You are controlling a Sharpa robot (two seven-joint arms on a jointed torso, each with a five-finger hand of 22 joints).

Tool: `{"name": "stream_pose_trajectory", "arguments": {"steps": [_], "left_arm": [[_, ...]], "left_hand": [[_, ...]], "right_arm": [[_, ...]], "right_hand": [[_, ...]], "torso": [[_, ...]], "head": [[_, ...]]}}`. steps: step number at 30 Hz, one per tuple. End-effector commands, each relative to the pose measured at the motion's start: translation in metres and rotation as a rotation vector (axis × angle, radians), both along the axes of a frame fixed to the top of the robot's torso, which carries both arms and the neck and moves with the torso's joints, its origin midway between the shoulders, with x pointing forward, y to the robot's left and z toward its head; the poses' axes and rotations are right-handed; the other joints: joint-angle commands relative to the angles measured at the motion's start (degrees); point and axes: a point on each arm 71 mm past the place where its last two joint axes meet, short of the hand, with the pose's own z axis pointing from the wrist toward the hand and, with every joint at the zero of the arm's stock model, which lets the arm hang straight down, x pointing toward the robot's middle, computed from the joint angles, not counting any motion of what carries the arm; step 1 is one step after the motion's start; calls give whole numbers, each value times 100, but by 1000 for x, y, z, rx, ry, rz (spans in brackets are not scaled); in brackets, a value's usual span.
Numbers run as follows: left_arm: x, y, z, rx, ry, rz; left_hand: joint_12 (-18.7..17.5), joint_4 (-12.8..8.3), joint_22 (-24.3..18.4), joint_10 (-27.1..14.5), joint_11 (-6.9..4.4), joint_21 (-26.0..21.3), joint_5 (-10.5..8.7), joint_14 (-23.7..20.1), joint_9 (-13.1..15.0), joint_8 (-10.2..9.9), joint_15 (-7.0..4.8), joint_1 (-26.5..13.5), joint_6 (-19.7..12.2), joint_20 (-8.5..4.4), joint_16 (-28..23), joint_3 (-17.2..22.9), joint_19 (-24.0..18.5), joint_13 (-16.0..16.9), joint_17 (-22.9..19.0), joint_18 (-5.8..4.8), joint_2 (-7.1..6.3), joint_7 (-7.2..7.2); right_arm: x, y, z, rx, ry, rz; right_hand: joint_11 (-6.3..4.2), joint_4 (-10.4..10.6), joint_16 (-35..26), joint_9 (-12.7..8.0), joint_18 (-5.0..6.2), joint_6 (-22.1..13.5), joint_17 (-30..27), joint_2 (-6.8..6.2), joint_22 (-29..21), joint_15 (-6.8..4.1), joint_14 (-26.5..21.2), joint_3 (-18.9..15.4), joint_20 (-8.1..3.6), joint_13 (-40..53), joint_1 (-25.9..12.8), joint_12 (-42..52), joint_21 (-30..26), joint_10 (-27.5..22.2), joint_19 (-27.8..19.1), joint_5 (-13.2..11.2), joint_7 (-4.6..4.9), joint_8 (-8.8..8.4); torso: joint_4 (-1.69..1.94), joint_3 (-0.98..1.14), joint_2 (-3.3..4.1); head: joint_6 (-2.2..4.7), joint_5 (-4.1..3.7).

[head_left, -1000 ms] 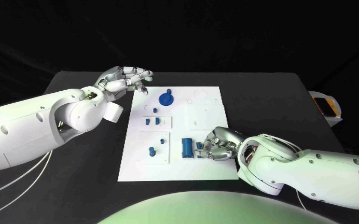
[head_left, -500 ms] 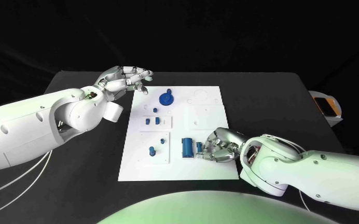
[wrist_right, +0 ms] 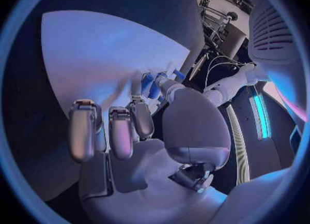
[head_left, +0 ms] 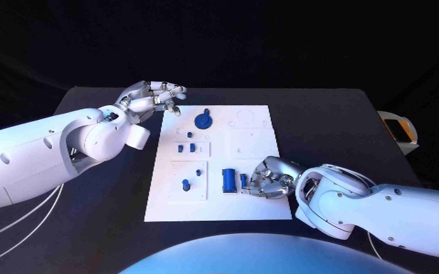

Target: Assemble the parts on the task board

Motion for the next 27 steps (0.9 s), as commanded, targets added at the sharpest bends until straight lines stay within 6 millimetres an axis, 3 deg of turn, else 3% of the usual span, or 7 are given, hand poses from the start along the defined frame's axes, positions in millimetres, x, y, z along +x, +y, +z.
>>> {"name": "stream_pose_trajectory", "arguments": {"steps": [1, 27], "left_arm": [[0, -2, 1, -7, -4, -10], [0, -2, 1, -8, -3, -14]], "left_hand": [[-9, 25, -10, -54, -4, -37, 8, -11, -8, 7, 3, 49, -24, 20, 16, -2, 31, -9, -4, 71, 22, 18], [-8, 29, -11, -54, -3, -40, 7, -14, -9, 10, 5, 44, -21, 21, 16, -5, 29, -11, -4, 71, 25, 18]], "right_arm": [[0, 0, -2, -11, 9, 21], [6, 2, -5, -15, -16, 12]], "right_hand": [[8, 16, 8, -6, -87, 33, 1045, 37, 1221, -16, 518, -24, -32, 421, 38, 31, 6, 33, 214, 17, 1, -25], [-11, -60, 13, 1, -89, 62, 1060, 81, 1223, -36, 520, -67, -49, 445, 388, 60, 12, 52, 218, -134, -17, -14]], "torso": [[7, 2, -1], [6, -3, -5]], "head": [[-4, -1], [19, 6]]}}
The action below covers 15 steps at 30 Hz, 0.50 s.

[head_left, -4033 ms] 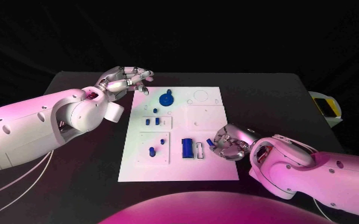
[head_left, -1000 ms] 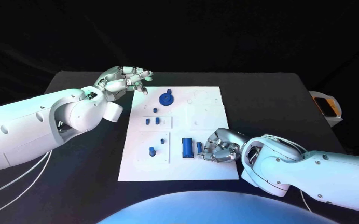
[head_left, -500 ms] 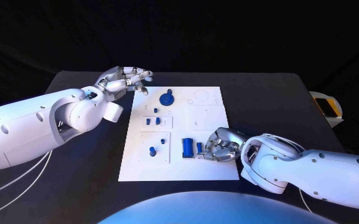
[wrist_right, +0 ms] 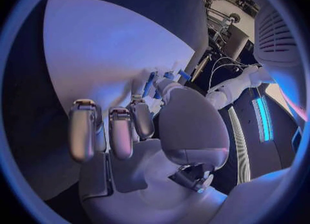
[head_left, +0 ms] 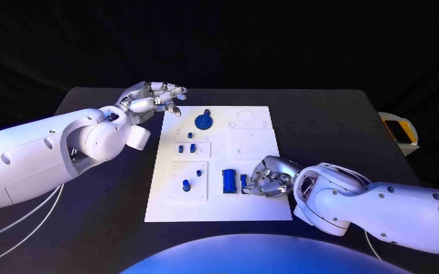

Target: Assemble the parts on the task board

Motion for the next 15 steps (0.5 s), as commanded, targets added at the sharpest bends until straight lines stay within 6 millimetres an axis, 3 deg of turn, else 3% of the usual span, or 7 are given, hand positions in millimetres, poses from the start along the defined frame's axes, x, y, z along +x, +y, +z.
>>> {"name": "stream_pose_trajectory", "arguments": {"steps": [1, 9, 12, 15], "left_arm": [[0, -2, 1, -9, -5, -13], [0, -2, 2, -12, -13, -9], [0, -2, 2, -14, -18, -3], [2, -2, 2, -16, -26, 14]], "left_hand": [[-8, 28, -6, -54, -3, -20, 7, -14, -9, 10, 5, 44, -21, 21, 16, -5, 29, -6, -4, 71, 25, 18], [-7, 29, -7, -54, -3, -23, 6, -16, -10, 10, 5, 42, -20, 22, 15, -9, 28, -7, -4, 71, 24, 18], [-7, 30, -7, -53, -3, -23, 6, -16, -10, 10, 5, 41, -21, 22, 15, -9, 28, -7, -4, 71, 24, 18], [-6, 30, -8, -52, -3, -24, 6, -18, -10, 9, 6, 39, -22, 22, 14, -11, 27, -7, -4, 71, 23, 18]], "right_arm": [[-1, 1, 2, 18, -19, 9], [9, -4, 21, 215, -101, -13], [17, -8, 29, 311, -124, -39], [31, -14, 38, 421, -152, -75]], "right_hand": [[11, 4, 13, -3, -88, 38, 1058, 5, 1219, -35, 520, -39, -49, 447, 20, 16, 10, 32, 217, -41, 8, -16], [57, 20, -5, -33, -66, -115, 1015, -79, 1185, -1, 510, -138, -29, 540, 91, 143, -116, 75, 171, 32, 68, -108], [120, 28, -56, -83, -20, -274, 893, -23, 1118, 51, 483, -148, 10, 480, 190, 46, -367, 4, 79, 75, 140, -234], [173, -82, -97, -128, 28, -414, 804, 92, 1049, 94, 462, -46, 50, 407, 445, -72, -623, -94, -17, 89, 201, -349]], "torso": [[5, 3, -1], [0, -7, -10], [-4, -11, -14], [-10, -24, -31]], "head": [[9, -3], [48, 12], [66, 4], [134, -36]]}}
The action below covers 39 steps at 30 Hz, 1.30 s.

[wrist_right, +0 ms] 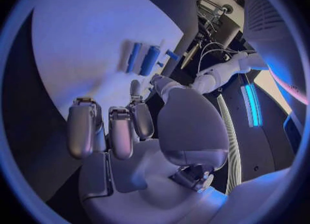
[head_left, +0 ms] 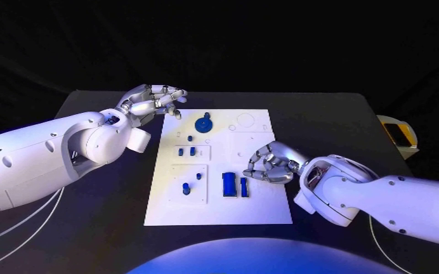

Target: Assemble the parts on the task board

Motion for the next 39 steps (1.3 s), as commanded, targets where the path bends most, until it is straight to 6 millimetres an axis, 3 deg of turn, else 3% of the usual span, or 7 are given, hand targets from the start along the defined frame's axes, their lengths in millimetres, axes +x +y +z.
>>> {"name": "stream_pose_trajectory", "arguments": {"steps": [1, 20, 30, 31, 34, 35, 39], "left_arm": [[2, -1, 2, -14, -25, 20], [45, 5, -16, -48, -78, 331], [56, 3, -31, -38, -99, 402], [55, 0, -30, -20, -65, 341], [53, -2, -30, -18, -67, 346], [52, -3, -30, -16, -68, 349], [43, -11, -29, -6, -76, 368]], "left_hand": [[-5, 31, -8, -51, -3, -25, 5, -20, -6, 8, 6, 38, -23, 22, 13, -12, 26, -8, -5, 71, 22, 17], [-679, 26, -1261, -106, 212, -2162, 6, -1288, -81, -4, 383, 84, -21, 530, -2272, 127, -1050, -595, -1026, 29, 55, 3], [-1887, 19, -2247, -229, 208, -3577, 3, -1977, -329, -362, 766, 160, -404, 741, -4292, -78, -1326, -642, -1811, -106, 177, 41], [-3893, -1620, -3375, -4558, -767, -4620, -1328, -5896, -1306, -2010, -369, -2380, -4824, -922, -6223, -1424, -5262, -996, -2717, -975, 1009, -1084], [-3893, -1620, -3375, -4558, -767, -4620, -1328, -5896, -1306, -2010, -369, -2971, -4824, -922, -6223, -1424, -5262, -996, -2717, -975, 1009, -1084], [-3893, -1620, -3375, -4558, -767, -4620, -1328, -5896, -1306, -2010, -369, -3176, -4824, -922, -6223, -1424, -5262, -996, -2717, -975, 1009, -1084], [-3893, -1620, -3375, -4558, -767, -4620, -1328, -5896, -1306, -2010, -369, -3989, -4824, -922, -6223, -1424, -5262, -996, -2717, -975, 1009, -1084]], "right_arm": [[14, -4, 13, 244, -51, -48], [133, -53, 4, 644, -27, -404], [164, -66, 0, 712, -76, -430], [161, -67, -1, 604, -82, -469], [159, -65, 0, 612, -85, -473], [158, -63, 1, 617, -87, -475], [151, -53, 7, 653, -99, -488]], "right_hand": [[29, -141, -22, -26, 31, -81, 804, 103, 1046, 45, 455, 109, 58, 406, 229, -52, -103, -67, -22, -64, 25, -68], [898, -727, -5280, -541, 506, -909, -4563, 261, -1845, 1031, -3522, 1511, 844, -4078, 296, -5333, -6483, -3319, -3684, -555, 792, -709], [919, -1130, -6795, -1369, 745, -556, -5747, 384, -3644, 1100, -2931, 1368, 1164, -6299, 18, -6312, -7005, -2763, -3430, -525, 745, -1087], [-58, -1302, -8744, -4225, -305, -5415, -7490, 1059, -7492, 343, -8399, -1973, -248, -7492, -1965, -7439, -7369, -8228, -8398, -1254, -513, -1987], [-58, -1302, -8744, -4225, -305, -5415, -7490, 1059, -7492, 343, -8399, -1973, -248, -7492, -2460, -7439, -7369, -8228, -8398, -1254, -513, -1987], [-58, -1302, -8744, -4225, -305, -5415, -7490, 1059, -7492, 343, -8399, -1973, -248, -7492, -6610, -7439, -7369, -8228, -8398, -1254, -513, -1987], [-58, -1302, -8744, -4225, -305, -5415, -7490, 1059, -7492, 343, -8399, -1973, -248, -7492, -6610, -7439, -7369, -8228, -8398, -1254, -513, -1987]], "torso": [[-13, -23, -28], [12, -38, -282], [28, 32, -350], [26, 5, -314], [16, 24, -327], [10, 35, -335], [-27, 102, -381]], "head": [[81, -40], [1188, -160], [1540, -136], [1439, -149], [1436, -105], [1434, -79], [1422, 81]]}}
